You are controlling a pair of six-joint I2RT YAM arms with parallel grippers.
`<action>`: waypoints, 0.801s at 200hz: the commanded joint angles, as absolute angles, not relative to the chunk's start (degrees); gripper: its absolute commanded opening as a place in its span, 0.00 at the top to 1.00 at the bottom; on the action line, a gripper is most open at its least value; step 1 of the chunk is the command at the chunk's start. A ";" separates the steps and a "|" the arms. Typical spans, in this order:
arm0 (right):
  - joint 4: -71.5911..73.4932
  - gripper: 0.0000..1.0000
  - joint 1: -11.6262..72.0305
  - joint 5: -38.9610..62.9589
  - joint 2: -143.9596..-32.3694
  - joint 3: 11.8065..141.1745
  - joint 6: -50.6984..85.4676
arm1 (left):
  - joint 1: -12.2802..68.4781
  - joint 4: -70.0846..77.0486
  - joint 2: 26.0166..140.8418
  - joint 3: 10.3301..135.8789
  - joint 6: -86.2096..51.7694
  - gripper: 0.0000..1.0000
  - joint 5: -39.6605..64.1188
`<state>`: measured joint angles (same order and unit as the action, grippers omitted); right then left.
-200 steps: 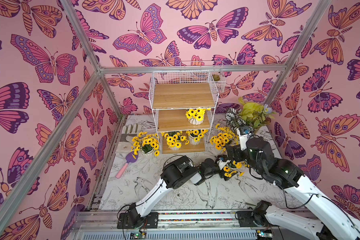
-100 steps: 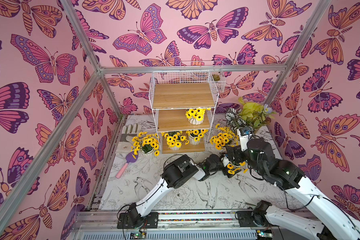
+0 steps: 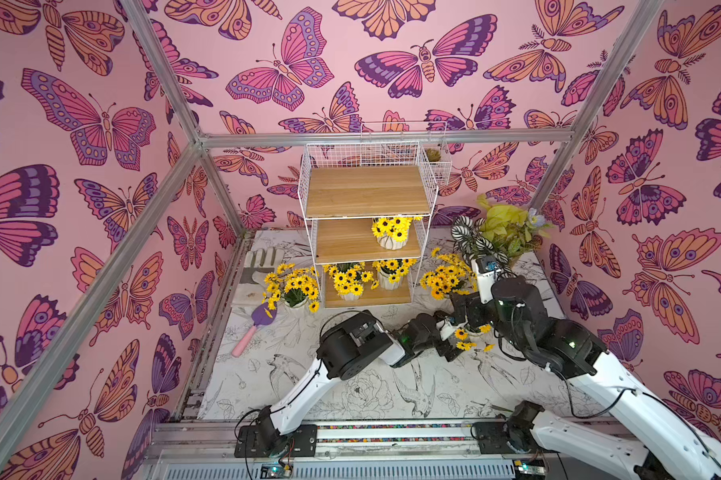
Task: Take the sunflower pots off the shelves
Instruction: Place the sunflower pot at the center of the board.
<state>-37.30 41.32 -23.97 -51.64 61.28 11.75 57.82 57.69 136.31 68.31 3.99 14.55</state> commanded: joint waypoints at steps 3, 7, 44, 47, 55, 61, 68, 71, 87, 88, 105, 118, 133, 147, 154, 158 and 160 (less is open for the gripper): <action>-36.66 0.01 40.98 -23.91 -52.17 61.08 11.20 | 57.90 57.20 132.89 60.73 3.37 0.00 10.61; -36.35 0.01 41.04 -23.77 -52.45 61.14 10.95 | 57.92 57.78 132.02 59.39 2.86 0.00 10.12; -29.01 0.01 41.13 -19.63 -54.72 60.70 9.13 | 58.00 65.82 123.11 45.48 -1.05 0.00 7.07; -28.44 0.01 41.09 -19.31 -55.10 60.85 9.12 | 58.02 66.38 122.32 44.25 -1.32 0.00 6.63; -27.15 0.01 41.17 -18.57 -56.23 61.14 8.88 | 58.10 67.75 119.86 41.20 -2.14 0.00 5.16; -26.38 0.01 41.16 -18.18 -57.16 61.40 8.65 | 58.27 68.31 117.79 39.03 -2.93 0.00 4.13; -25.53 0.01 41.36 -17.76 -58.35 61.75 8.28 | 58.31 68.38 115.37 36.76 -3.81 0.00 2.76; -25.20 0.01 41.50 -17.61 -58.81 61.90 8.13 | 58.29 68.38 114.24 35.85 -4.12 0.00 2.27; -22.71 0.01 43.06 -18.28 -60.70 61.98 6.85 | 58.48 68.64 108.11 30.78 -4.85 0.00 0.15; -22.47 0.01 43.15 -18.37 -60.76 61.93 6.77 | 58.46 68.64 107.76 30.51 -4.93 0.00 0.07; -19.11 0.01 44.92 -19.45 -62.29 61.61 6.11 | 58.65 67.63 99.78 25.91 -5.87 0.00 -2.15; -17.59 0.01 45.68 -19.93 -63.96 62.08 6.37 | 58.73 62.65 91.87 23.49 -6.78 0.00 -4.72; -15.16 0.01 46.72 -20.70 -65.90 62.48 6.35 | 58.71 50.41 80.98 23.40 -7.02 0.00 -7.07; -13.26 0.01 47.79 -21.90 -67.66 63.29 6.36 | 58.73 38.80 71.08 24.71 -6.68 0.00 -9.04; -12.53 0.01 48.35 -22.35 -68.68 63.66 6.34 | 58.77 35.00 67.01 25.04 -5.78 0.00 -9.49; -12.15 0.01 48.61 -22.45 -69.20 63.91 6.41 | 58.71 33.60 65.03 25.00 -5.34 0.00 -9.93; -11.96 0.01 48.78 -22.60 -69.51 64.08 6.41 | 58.71 32.96 63.98 24.91 -5.23 0.00 -10.04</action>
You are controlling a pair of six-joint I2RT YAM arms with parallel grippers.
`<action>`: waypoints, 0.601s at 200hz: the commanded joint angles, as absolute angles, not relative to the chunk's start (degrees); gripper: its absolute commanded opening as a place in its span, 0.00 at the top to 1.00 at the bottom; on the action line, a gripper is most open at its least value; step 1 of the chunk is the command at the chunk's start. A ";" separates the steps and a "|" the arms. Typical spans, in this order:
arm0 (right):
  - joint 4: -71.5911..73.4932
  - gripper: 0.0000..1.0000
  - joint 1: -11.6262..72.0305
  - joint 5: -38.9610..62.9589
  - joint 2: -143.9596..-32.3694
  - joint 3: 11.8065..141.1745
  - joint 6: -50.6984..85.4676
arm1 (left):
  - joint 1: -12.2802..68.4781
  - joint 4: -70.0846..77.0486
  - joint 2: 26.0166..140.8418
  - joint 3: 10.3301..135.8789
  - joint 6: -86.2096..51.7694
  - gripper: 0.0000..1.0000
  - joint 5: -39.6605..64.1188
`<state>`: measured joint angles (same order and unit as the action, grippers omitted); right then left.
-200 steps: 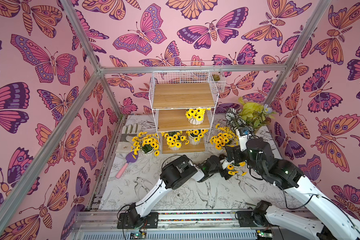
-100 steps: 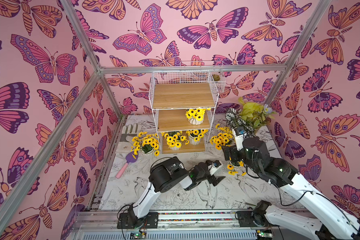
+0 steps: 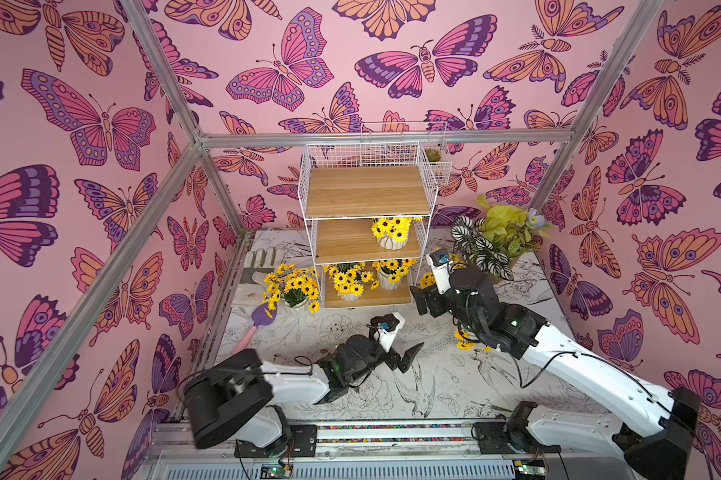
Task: Take the sunflower pots off the shelves
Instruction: Place the sunflower pot at the center of the board.
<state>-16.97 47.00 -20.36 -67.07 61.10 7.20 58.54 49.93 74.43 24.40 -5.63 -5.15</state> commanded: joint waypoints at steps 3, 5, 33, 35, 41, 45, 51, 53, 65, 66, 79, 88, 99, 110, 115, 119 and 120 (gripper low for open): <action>-11.62 0.01 49.07 -22.85 -69.96 64.23 6.37 | 58.71 32.04 62.63 24.83 -5.15 0.00 -10.38; -11.43 0.01 49.22 -23.12 -70.27 64.35 6.27 | 58.73 31.34 61.56 24.84 -5.00 0.00 -10.51; -8.41 0.01 51.06 -25.84 -73.21 65.61 5.71 | 58.58 18.85 51.19 26.21 -4.30 0.00 -12.96; -8.19 0.01 51.06 -25.88 -73.43 65.71 5.84 | 58.61 18.27 50.68 26.20 -4.30 0.00 -13.04; -7.86 0.01 51.22 -25.84 -74.06 66.07 5.88 | 58.61 17.00 49.03 26.03 -4.19 0.00 -13.39; -7.66 0.01 51.16 -25.83 -74.51 66.44 5.83 | 58.62 16.28 48.01 25.75 -4.13 0.00 -13.67; -7.46 0.01 51.23 -25.63 -75.31 67.05 5.83 | 58.62 15.66 46.42 25.33 -4.12 0.00 -13.98; -7.36 0.01 51.22 -25.55 -75.63 67.17 5.83 | 58.62 15.41 45.91 25.18 -4.08 0.00 -14.17; -6.18 0.01 51.28 -25.78 -77.41 68.06 5.80 | 58.62 13.48 42.87 24.70 -4.44 0.00 -15.41; -5.99 0.01 51.30 -25.85 -77.60 68.13 5.76 | 58.62 13.29 42.62 24.70 -4.46 0.00 -15.49; -4.11 0.01 51.36 -26.91 -79.53 68.85 5.63 | 58.61 11.31 39.56 24.71 -4.50 0.00 -16.45; -2.33 0.01 51.33 -27.27 -80.64 68.99 5.53 | 58.62 10.44 37.78 24.88 -4.02 0.00 -16.91; 0.30 0.01 51.36 -27.52 -81.73 68.95 5.49 | 58.56 9.04 36.31 25.58 -3.51 0.00 -17.14; 2.25 0.01 51.38 -28.28 -83.04 69.14 5.94 | 58.49 7.34 35.78 26.72 -3.04 0.00 -17.30; 3.15 0.01 51.33 -28.70 -83.62 69.30 5.98 | 58.52 6.80 35.84 27.24 -2.95 0.00 -17.52; 3.85 0.01 51.38 -28.94 -84.08 69.34 6.10 | 58.53 6.45 35.92 27.56 -2.84 0.00 -17.72; 4.03 0.01 51.40 -29.06 -84.23 69.34 6.13 | 58.53 6.30 35.94 27.67 -2.87 0.00 -17.74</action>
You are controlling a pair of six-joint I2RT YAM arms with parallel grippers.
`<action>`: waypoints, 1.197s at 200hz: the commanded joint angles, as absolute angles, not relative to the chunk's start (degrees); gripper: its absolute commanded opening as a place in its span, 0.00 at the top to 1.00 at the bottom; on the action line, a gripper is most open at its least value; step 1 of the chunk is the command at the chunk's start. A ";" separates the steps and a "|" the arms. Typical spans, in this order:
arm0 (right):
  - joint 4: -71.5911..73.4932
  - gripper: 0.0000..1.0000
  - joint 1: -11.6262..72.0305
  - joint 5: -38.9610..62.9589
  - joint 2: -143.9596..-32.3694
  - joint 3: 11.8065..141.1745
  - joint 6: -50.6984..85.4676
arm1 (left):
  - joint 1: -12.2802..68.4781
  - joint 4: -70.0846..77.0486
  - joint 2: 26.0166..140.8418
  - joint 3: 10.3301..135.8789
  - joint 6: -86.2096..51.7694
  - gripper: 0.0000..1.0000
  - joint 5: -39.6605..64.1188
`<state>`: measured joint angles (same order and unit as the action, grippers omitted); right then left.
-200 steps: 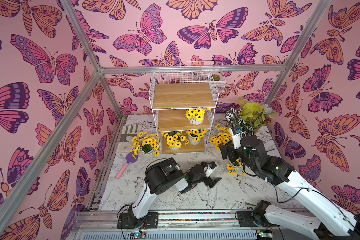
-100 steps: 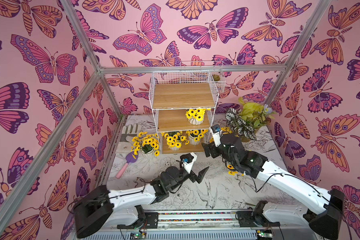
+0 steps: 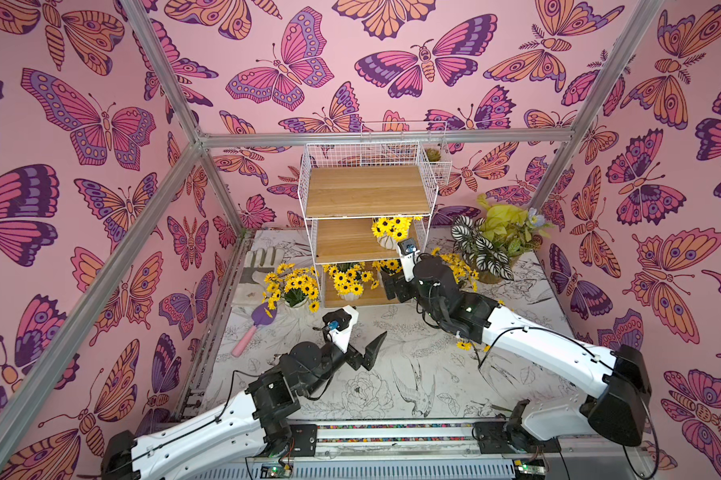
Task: Take the sunflower pots off the shelves
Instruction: Place the sunflower pot at the center of the board, then pick up the sunflower pot from the shelf.
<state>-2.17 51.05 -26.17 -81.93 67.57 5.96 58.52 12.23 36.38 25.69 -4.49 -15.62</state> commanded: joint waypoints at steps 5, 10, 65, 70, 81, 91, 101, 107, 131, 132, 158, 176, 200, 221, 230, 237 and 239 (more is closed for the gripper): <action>5.17 0.01 51.33 -29.48 -84.79 69.27 6.11 | 58.50 5.91 36.15 28.00 -2.88 0.00 -17.92; 6.32 0.01 51.33 -29.70 -85.40 69.19 6.07 | 58.56 5.65 36.29 28.27 -2.92 0.00 -17.93; 15.02 0.01 51.35 -32.84 -89.70 69.04 4.31 | 58.48 6.37 37.87 29.18 -2.51 0.00 -18.71; 15.96 0.01 51.34 -33.20 -89.66 68.95 3.93 | 58.46 6.48 37.88 29.26 -2.54 0.00 -18.70; 18.21 0.01 51.39 -34.00 -91.57 68.61 3.47 | 58.52 6.84 37.88 29.27 -2.59 0.00 -18.72; 19.49 0.01 51.27 -34.07 -92.13 68.66 3.23 | 58.53 7.18 37.86 29.44 -2.64 0.00 -18.80; 20.61 0.01 51.27 -34.25 -92.79 68.82 3.11 | 58.51 7.53 37.97 29.61 -2.55 0.00 -18.89; 21.20 0.01 51.16 -34.51 -93.40 69.26 3.00 | 58.51 7.70 38.10 29.78 -2.51 0.00 -18.98; 21.79 0.01 51.09 -35.82 -95.73 71.24 2.78 | 58.32 8.10 38.82 30.66 -2.52 0.00 -18.90; 21.92 0.01 51.12 -35.88 -95.76 71.26 2.75 | 58.34 8.09 38.83 30.71 -2.49 0.00 -18.90; 25.82 0.01 51.06 -38.40 -97.11 71.24 1.68 | 57.71 9.26 39.85 31.19 -1.65 0.00 -18.85; 27.18 0.01 50.57 -38.58 -97.37 71.30 1.70 | 56.52 9.24 40.41 31.89 -1.94 0.00 -18.64; 28.26 0.01 50.21 -37.99 -97.64 71.63 1.87 | 54.43 9.40 40.42 32.43 -3.08 0.00 -17.41; 29.14 0.01 50.11 -38.86 -98.15 71.67 1.84 | 53.11 9.80 40.00 32.32 -3.68 0.00 -16.44; 29.59 0.01 50.10 -39.63 -98.58 71.80 1.82 | 52.68 10.08 40.06 32.19 -3.85 0.00 -15.97; 30.34 0.01 50.01 -40.29 -98.89 71.60 2.04 | 52.35 10.10 40.23 32.17 -3.92 0.00 -15.78; 30.61 0.01 50.01 -40.33 -98.92 71.51 2.14 | 52.31 10.06 40.31 32.17 -3.99 0.00 -15.74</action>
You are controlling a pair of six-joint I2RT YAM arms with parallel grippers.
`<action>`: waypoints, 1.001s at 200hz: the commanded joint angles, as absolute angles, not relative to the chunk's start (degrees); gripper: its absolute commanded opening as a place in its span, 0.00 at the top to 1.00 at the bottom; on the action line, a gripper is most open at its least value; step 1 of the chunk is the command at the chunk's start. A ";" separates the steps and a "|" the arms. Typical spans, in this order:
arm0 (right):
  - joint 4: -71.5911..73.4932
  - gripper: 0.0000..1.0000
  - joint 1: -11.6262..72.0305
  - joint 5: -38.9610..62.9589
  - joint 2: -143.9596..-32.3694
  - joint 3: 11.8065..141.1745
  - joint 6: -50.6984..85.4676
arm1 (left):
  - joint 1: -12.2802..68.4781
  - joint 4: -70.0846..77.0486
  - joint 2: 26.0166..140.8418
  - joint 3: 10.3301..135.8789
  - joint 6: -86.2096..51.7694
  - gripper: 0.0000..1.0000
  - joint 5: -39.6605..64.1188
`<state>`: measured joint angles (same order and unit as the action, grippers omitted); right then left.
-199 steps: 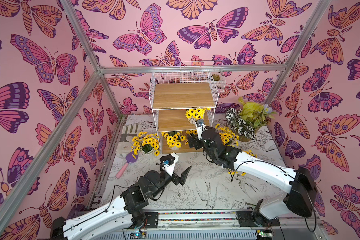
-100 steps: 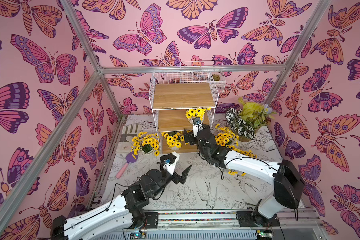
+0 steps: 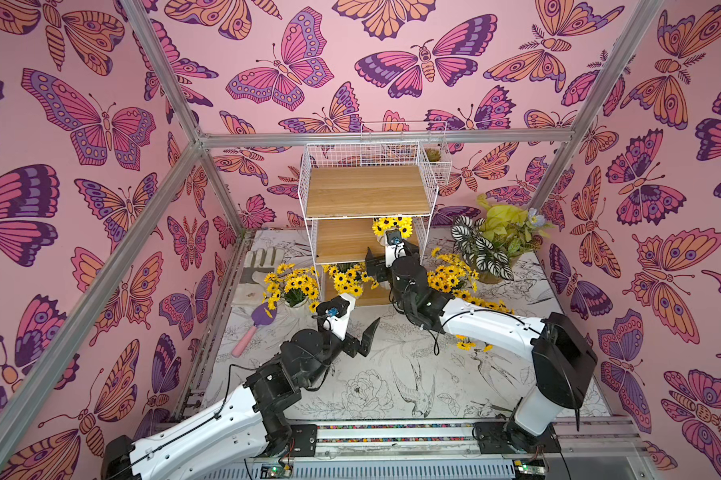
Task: Take the sunflower pots off the shelves
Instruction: Pick up the sunflower pot from the shelf.
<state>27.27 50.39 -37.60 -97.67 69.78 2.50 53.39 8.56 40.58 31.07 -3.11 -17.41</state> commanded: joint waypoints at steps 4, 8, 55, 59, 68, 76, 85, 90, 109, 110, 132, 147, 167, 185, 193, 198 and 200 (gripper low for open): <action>31.29 0.01 49.93 -40.26 -99.02 71.32 2.27 | 52.17 10.11 40.43 32.10 -3.96 0.00 -15.58; 31.79 0.01 49.86 -40.23 -99.05 71.13 2.43 | 52.02 10.11 40.61 32.08 -3.99 0.00 -15.49; 35.96 0.01 49.21 -41.14 -101.98 72.75 1.84 | 51.02 10.53 42.05 32.08 -4.68 0.00 -14.27; 36.28 0.01 48.95 -40.99 -102.23 72.94 1.91 | 50.90 10.48 42.13 32.08 -4.75 0.00 -14.17; 36.81 0.01 48.67 -40.70 -102.82 73.11 2.06 | 50.63 10.54 42.34 32.08 -4.77 0.00 -13.89; 37.53 0.01 48.46 -40.69 -103.32 73.29 2.03 | 50.47 10.63 42.53 32.08 -4.79 0.00 -13.73; 38.25 0.01 48.27 -40.61 -103.78 73.38 1.85 | 50.34 10.59 42.63 32.08 -4.86 0.00 -13.56; 38.75 0.01 48.25 -40.63 -103.97 73.38 1.69 | 50.23 10.70 42.71 32.00 -4.86 0.00 -13.54; 40.38 0.01 48.08 -40.43 -104.52 73.30 1.24 | 49.88 10.98 42.98 31.84 -4.99 0.00 -13.27; 40.49 0.01 48.08 -40.43 -104.51 73.30 1.28 | 49.86 11.03 43.02 31.83 -4.96 0.00 -13.27; 42.88 0.01 48.09 -40.03 -104.96 72.85 0.51 | 49.31 11.97 43.67 31.64 -5.14 0.00 -12.63; 45.08 0.01 48.08 -42.11 -105.92 73.10 -1.13 | 49.04 12.42 44.40 31.57 -5.53 0.00 -11.98; 47.53 0.01 47.65 -43.20 -107.29 73.39 -2.25 | 48.84 12.57 45.19 31.73 -5.72 0.00 -11.70; 48.94 0.01 47.12 -42.35 -108.39 73.84 -2.10 | 48.78 12.65 45.50 31.40 -5.74 0.00 -11.59; 49.14 0.01 46.99 -42.32 -109.08 74.45 -2.45 | 48.68 12.81 45.50 31.23 -5.71 0.00 -11.60; 49.43 0.01 46.87 -42.28 -109.52 74.87 -2.69 | 48.67 12.91 45.44 31.13 -5.71 0.00 -11.60; 49.58 0.01 46.81 -42.28 -109.67 74.99 -2.83 | 48.62 12.92 45.46 31.12 -5.71 0.00 -11.60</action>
<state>47.07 48.07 -41.76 -106.89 72.75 -1.93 49.10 11.00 45.58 31.07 -5.17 -12.82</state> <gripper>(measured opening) 0.991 0.999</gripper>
